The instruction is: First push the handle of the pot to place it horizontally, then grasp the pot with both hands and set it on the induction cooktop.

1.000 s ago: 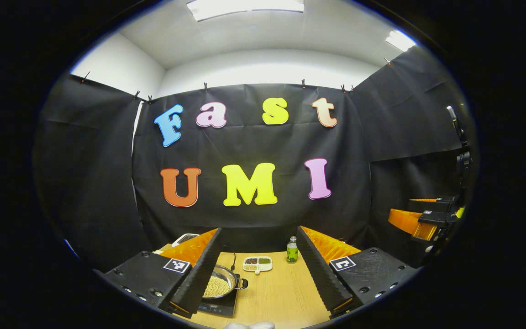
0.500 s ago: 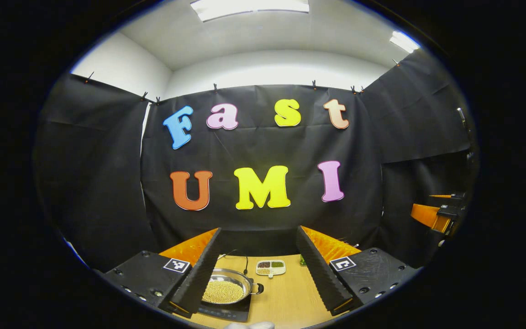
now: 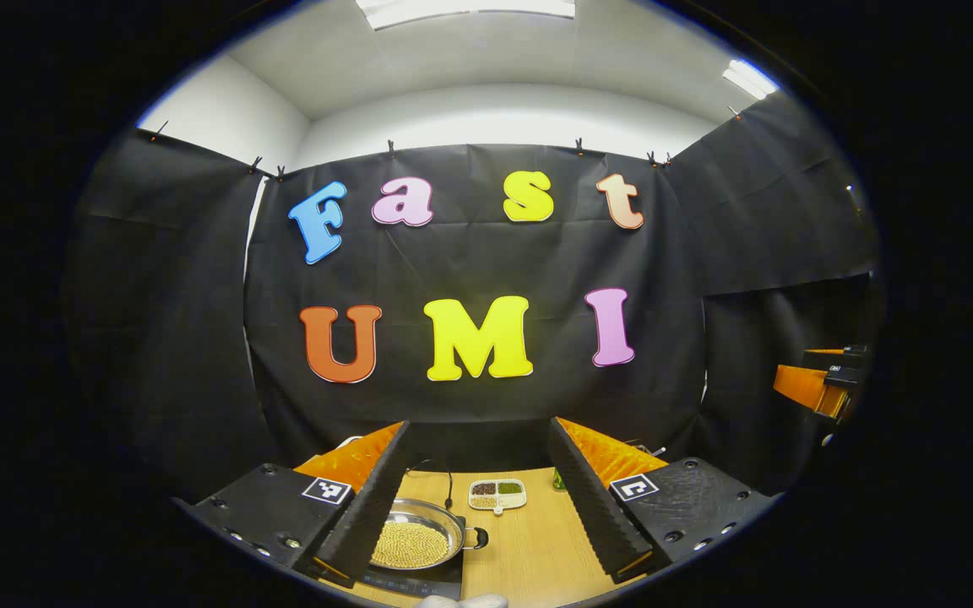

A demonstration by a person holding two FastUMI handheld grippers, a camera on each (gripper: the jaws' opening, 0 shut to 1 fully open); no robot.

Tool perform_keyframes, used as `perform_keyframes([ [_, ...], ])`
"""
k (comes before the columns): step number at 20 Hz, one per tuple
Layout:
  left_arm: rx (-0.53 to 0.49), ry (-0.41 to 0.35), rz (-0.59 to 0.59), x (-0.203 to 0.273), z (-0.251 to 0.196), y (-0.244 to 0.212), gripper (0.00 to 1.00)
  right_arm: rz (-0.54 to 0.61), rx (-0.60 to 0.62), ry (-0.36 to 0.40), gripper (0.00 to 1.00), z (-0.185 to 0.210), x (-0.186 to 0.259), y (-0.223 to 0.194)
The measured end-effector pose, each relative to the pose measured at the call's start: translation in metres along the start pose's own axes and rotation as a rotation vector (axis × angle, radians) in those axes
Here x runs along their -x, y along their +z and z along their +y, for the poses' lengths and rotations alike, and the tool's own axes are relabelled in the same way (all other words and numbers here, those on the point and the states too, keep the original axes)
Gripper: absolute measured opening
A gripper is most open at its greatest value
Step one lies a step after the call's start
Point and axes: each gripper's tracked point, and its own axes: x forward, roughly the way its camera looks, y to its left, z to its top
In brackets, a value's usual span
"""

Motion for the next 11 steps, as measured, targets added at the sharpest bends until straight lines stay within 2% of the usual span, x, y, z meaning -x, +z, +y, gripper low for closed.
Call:
perform_keyframes([
  [11,-0.003,-0.021,0.010,-0.010,-0.004,-0.008,0.95,0.016,0.001,-0.002,0.98,0.009,-0.014,-0.009],
])
